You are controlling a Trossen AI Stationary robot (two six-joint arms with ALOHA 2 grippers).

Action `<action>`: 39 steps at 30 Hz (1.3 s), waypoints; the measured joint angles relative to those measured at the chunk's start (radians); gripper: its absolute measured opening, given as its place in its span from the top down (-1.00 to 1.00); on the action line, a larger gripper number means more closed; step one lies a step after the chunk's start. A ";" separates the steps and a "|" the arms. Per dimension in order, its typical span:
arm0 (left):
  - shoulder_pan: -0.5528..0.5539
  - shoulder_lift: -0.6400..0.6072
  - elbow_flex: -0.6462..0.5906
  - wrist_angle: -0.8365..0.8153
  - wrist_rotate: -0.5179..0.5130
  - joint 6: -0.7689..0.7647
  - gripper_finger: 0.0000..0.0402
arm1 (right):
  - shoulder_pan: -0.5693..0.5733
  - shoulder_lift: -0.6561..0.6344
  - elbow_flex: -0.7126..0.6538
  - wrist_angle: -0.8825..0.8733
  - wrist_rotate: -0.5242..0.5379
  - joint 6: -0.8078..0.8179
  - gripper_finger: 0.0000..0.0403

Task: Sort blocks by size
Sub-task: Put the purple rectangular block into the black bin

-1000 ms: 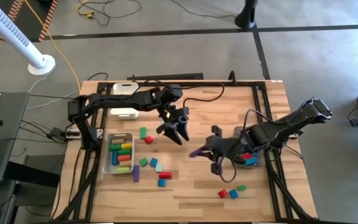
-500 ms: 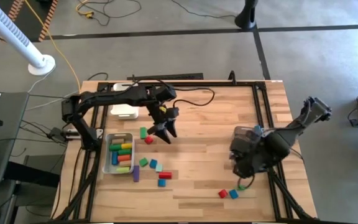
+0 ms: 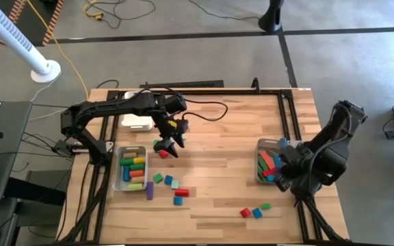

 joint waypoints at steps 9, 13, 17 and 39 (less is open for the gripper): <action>-0.018 0.000 0.000 -0.047 -0.012 0.036 -0.40 | -0.015 -0.027 -0.087 0.000 -0.032 0.085 0.56; -0.034 0.000 0.000 -0.048 -0.015 0.039 -0.40 | -0.050 -0.027 -0.150 0.000 -0.059 0.088 0.55; -0.054 0.000 -0.006 -0.052 -0.045 0.039 -0.40 | -0.093 -0.027 -0.223 0.018 -0.098 0.093 0.55; -0.247 0.001 -0.245 0.076 -0.060 -0.098 -0.40 | -0.190 -0.032 -0.372 0.169 -0.110 0.085 0.44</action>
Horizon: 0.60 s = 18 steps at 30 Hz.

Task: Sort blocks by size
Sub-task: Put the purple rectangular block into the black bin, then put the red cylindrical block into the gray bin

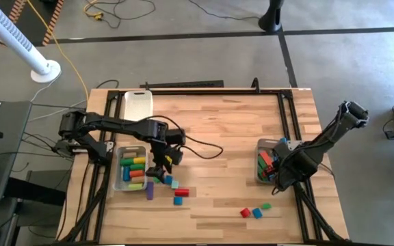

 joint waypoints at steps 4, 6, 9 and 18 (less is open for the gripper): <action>-0.029 0.000 -0.007 0.021 -0.004 -0.016 -0.40 | 0.000 0.000 0.000 0.003 0.000 0.000 0.41; -0.038 -0.001 -0.007 0.040 -0.010 -0.029 -0.40 | 0.000 0.000 0.000 0.007 0.000 0.000 0.39; -0.044 -0.001 -0.007 0.064 -0.017 -0.053 -0.40 | 0.001 0.000 0.000 0.019 0.000 0.000 0.35; -0.071 -0.001 -0.007 0.094 -0.017 -0.124 -0.40 | 0.006 0.000 0.000 0.052 0.009 0.008 0.13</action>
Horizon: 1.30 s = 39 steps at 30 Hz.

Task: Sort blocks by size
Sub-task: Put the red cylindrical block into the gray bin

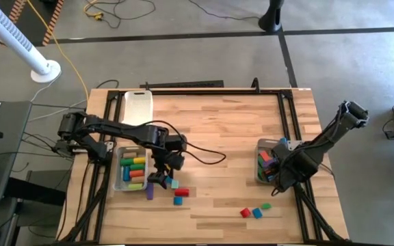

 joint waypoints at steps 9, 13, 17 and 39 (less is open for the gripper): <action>-0.024 0.000 0.000 0.046 0.001 -0.067 -0.40 | 0.004 0.000 0.020 0.001 0.069 -0.007 0.07; -0.032 0.000 0.000 0.093 0.002 -0.103 -0.40 | 0.004 0.000 0.033 -0.002 0.110 -0.022 0.08; -0.036 0.000 0.000 0.111 0.000 -0.121 -0.40 | 0.004 0.000 0.046 0.000 0.133 -0.055 0.08; -0.086 0.000 0.001 0.139 -0.210 -0.060 -0.40 | 0.017 0.022 0.054 0.308 0.324 -0.136 0.08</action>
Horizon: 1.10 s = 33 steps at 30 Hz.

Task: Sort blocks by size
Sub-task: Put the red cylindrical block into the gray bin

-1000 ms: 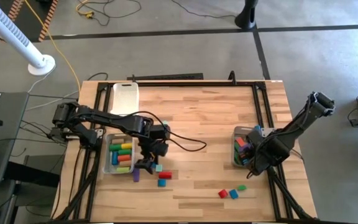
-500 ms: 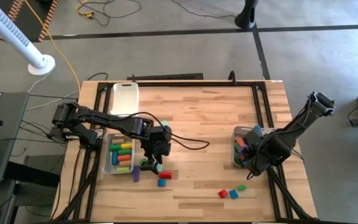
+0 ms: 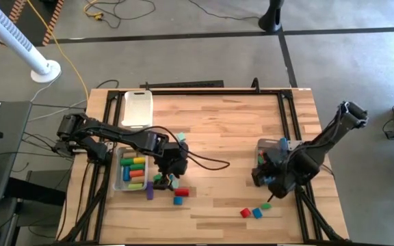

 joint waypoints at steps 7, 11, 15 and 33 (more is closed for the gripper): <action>-0.081 0.000 0.000 0.088 -0.153 -0.113 -0.40 | -0.003 0.012 0.000 0.153 -0.041 -0.354 0.08; -0.151 0.020 0.000 0.208 -0.331 -0.252 -0.40 | -0.010 -0.007 0.000 0.130 -0.075 -0.439 0.08; -0.185 0.040 0.000 0.276 -0.443 -0.346 -0.40 | 0.003 -0.015 0.000 0.135 -0.099 -0.471 0.08; -0.300 0.168 0.002 0.221 -0.602 -0.465 -0.40 | 0.196 -0.016 0.000 0.119 -0.034 -0.231 0.08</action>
